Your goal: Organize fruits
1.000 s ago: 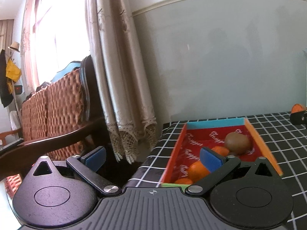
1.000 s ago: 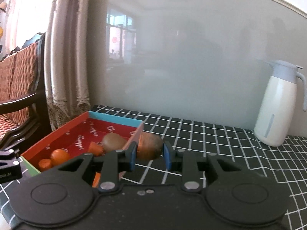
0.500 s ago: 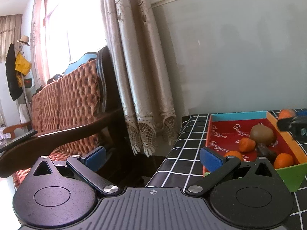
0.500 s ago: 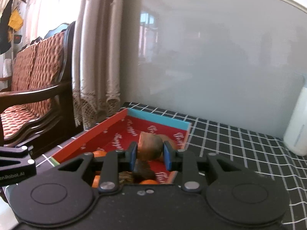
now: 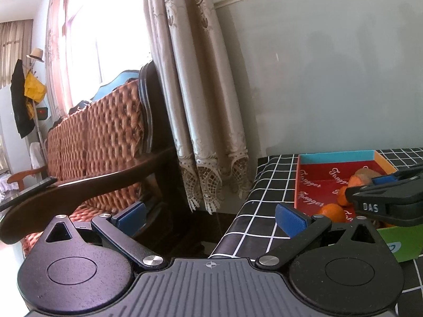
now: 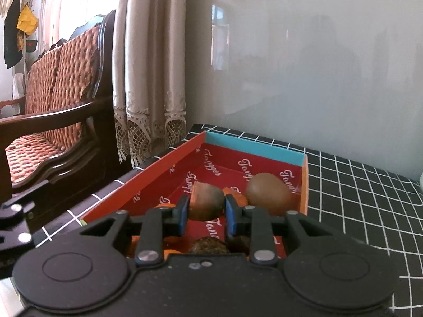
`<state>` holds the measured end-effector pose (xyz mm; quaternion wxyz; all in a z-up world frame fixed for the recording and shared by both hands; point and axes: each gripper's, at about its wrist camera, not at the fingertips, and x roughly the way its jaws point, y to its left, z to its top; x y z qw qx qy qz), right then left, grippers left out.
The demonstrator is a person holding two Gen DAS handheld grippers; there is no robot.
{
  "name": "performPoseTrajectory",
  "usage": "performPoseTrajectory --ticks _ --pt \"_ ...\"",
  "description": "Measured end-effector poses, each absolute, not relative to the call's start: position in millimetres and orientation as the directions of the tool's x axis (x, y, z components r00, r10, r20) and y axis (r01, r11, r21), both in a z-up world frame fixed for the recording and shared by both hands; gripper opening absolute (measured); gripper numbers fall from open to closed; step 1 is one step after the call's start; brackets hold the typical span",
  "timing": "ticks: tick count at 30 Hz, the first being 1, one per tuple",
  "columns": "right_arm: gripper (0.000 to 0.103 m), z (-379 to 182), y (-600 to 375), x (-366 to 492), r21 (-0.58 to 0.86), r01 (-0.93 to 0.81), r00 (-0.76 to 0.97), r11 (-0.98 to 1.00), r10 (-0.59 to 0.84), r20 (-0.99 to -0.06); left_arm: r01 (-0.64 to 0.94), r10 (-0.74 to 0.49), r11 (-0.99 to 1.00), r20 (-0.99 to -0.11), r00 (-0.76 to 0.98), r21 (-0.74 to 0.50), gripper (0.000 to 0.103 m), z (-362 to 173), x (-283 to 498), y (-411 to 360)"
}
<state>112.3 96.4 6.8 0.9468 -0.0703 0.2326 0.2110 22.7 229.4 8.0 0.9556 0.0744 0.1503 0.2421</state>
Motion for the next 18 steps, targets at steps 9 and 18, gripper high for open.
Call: performPoseTrajectory --ticks 9,18 --pt "0.086 21 79 95 -0.038 -0.404 0.857 0.914 0.364 -0.365 -0.411 0.452 0.889 -0.250 0.856 0.200 0.103 11 21 211" --pt "0.084 48 13 66 -0.056 -0.315 0.917 0.948 0.288 -0.277 -0.367 0.403 0.912 -0.244 0.882 0.182 0.103 17 16 185"
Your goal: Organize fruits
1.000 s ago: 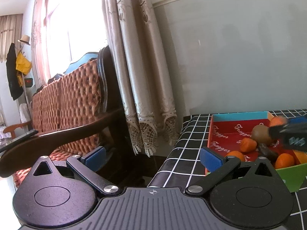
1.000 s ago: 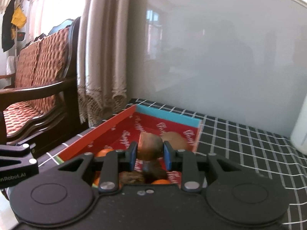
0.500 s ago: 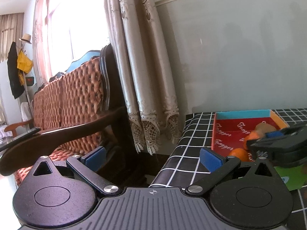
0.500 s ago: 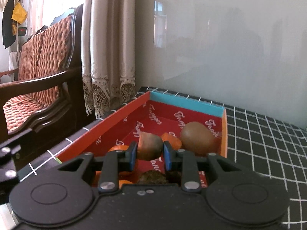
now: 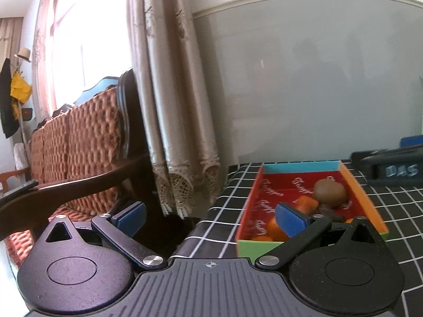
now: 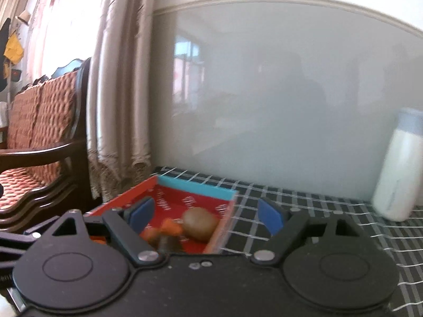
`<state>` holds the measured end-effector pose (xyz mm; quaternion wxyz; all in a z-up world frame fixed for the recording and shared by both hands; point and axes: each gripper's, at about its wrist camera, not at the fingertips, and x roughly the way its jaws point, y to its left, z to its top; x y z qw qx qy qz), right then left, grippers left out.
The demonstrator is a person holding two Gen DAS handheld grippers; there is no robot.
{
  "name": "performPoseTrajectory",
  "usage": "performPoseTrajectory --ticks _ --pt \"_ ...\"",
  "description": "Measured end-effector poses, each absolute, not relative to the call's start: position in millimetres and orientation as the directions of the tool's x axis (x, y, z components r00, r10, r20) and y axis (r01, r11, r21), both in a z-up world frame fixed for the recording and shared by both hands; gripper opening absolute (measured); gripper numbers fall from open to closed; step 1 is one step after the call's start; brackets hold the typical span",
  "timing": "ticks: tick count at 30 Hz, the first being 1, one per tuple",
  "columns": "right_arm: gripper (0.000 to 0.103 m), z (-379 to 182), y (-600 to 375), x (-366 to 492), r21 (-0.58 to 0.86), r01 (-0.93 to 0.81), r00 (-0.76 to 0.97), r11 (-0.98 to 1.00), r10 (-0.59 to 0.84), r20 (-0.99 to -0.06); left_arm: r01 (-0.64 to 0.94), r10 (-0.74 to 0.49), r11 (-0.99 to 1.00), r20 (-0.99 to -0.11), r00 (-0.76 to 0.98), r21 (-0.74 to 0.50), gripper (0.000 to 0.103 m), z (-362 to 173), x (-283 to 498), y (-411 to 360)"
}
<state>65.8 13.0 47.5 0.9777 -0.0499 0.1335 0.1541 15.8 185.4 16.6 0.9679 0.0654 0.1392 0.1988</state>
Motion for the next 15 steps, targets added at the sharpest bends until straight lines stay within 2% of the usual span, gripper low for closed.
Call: performPoseTrajectory --ticks 4,9,15 --pt "0.084 45 -18 49 -0.051 -0.272 0.933 0.961 0.250 -0.258 -0.347 0.384 0.921 -0.246 0.890 0.179 0.103 19 15 174" --pt "0.084 31 -45 33 -0.023 -0.236 0.931 0.972 0.219 -0.293 -0.322 0.356 0.933 -0.266 0.896 0.164 0.103 20 11 157" --pt "0.084 25 -58 9 -0.064 -0.240 0.937 0.969 0.215 -0.274 -0.258 0.284 0.958 -0.275 0.918 0.128 0.103 28 -5 133"
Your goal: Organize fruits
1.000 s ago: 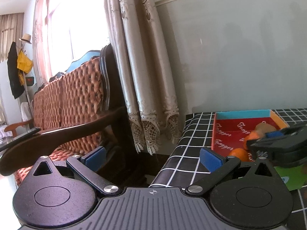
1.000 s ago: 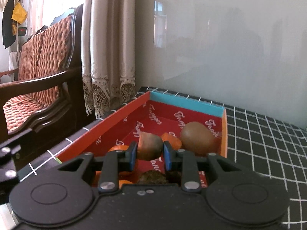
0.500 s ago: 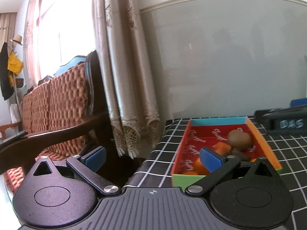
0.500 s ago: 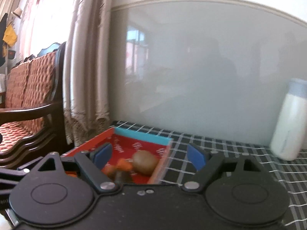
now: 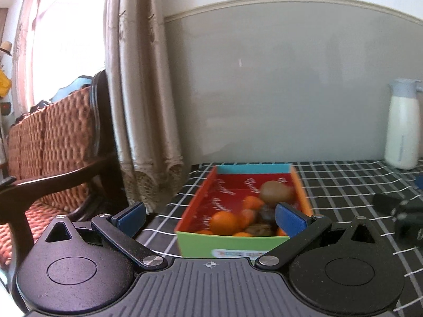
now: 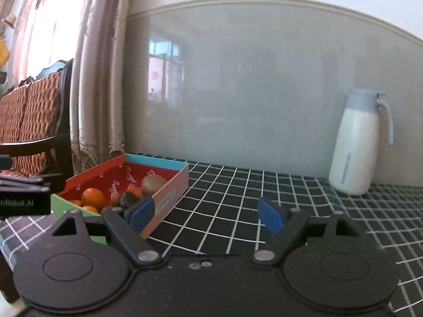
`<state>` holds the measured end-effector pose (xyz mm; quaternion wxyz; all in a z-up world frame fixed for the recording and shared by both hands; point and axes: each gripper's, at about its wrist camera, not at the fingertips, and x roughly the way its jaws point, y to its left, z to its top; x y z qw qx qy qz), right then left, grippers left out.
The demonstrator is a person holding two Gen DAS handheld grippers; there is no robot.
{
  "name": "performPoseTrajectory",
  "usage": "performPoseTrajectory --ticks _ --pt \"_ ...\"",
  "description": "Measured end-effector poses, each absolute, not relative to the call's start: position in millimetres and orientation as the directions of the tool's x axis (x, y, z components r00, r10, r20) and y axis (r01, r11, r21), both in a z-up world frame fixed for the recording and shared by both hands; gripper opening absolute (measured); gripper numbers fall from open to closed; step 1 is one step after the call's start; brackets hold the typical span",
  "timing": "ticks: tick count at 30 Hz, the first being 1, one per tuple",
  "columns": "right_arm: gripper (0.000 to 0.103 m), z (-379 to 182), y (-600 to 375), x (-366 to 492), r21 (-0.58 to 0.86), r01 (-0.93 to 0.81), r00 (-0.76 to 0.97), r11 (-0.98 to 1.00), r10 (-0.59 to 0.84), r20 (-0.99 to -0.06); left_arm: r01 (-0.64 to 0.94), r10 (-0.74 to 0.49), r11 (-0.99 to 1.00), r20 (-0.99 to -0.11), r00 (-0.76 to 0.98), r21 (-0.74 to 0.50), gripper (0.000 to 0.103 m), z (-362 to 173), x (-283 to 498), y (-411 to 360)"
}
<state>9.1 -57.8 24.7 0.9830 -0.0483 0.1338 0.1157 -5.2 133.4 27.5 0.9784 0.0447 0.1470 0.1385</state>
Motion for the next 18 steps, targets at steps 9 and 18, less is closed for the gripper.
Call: performPoseTrajectory --ticks 9,18 --pt "0.087 32 -90 -19 -0.044 -0.175 0.969 0.984 0.165 -0.183 -0.239 0.254 0.967 -0.299 0.920 0.087 0.103 22 -31 106" --pt "0.087 21 -95 -23 -0.074 -0.161 0.967 0.984 0.142 -0.212 -0.252 0.271 0.962 -0.295 0.916 0.102 0.103 1 -36 92"
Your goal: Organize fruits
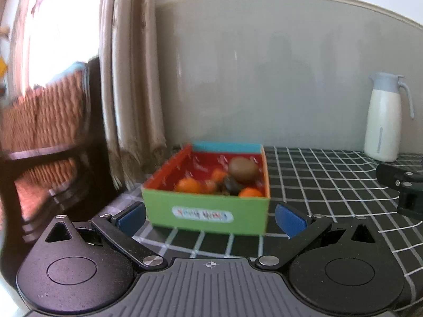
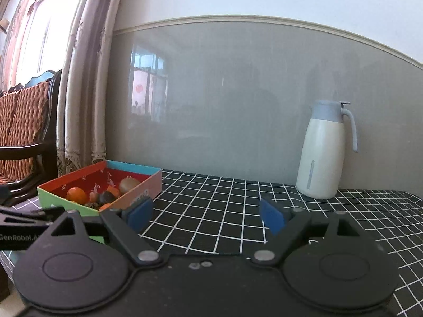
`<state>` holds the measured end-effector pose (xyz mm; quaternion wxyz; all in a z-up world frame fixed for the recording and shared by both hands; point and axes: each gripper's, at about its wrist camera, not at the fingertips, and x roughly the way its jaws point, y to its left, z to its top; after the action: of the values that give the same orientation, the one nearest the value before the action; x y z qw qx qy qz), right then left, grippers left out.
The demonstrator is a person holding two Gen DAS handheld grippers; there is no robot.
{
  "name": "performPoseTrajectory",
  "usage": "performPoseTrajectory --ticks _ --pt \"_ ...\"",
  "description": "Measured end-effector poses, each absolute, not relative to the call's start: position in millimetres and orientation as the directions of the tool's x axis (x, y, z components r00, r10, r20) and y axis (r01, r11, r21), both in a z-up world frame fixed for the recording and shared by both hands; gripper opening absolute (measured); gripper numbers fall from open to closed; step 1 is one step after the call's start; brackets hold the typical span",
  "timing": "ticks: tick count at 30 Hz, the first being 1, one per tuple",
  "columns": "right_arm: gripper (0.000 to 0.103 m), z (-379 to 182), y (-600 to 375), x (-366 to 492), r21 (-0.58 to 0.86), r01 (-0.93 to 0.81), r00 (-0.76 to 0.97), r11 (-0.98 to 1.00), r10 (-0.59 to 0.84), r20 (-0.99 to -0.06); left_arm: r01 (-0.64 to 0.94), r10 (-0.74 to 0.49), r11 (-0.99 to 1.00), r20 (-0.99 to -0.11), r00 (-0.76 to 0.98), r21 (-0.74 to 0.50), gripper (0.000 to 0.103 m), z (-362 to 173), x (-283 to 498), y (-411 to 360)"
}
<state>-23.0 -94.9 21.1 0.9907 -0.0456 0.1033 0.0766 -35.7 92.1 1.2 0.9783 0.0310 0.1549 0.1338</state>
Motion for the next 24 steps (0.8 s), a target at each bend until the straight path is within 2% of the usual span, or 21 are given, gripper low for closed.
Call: performPoseTrajectory --ticks 3,24 --pt "0.087 19 -93 -23 -0.076 -0.164 0.965 0.984 0.144 -0.219 -0.249 0.273 0.961 -0.264 0.925 0.119 0.103 3 -38 87" --pt "0.087 16 -88 -24 -0.117 -0.170 0.966 0.978 0.142 -0.216 -0.204 0.232 0.970 -0.257 0.938 0.130 0.103 3 -36 80"
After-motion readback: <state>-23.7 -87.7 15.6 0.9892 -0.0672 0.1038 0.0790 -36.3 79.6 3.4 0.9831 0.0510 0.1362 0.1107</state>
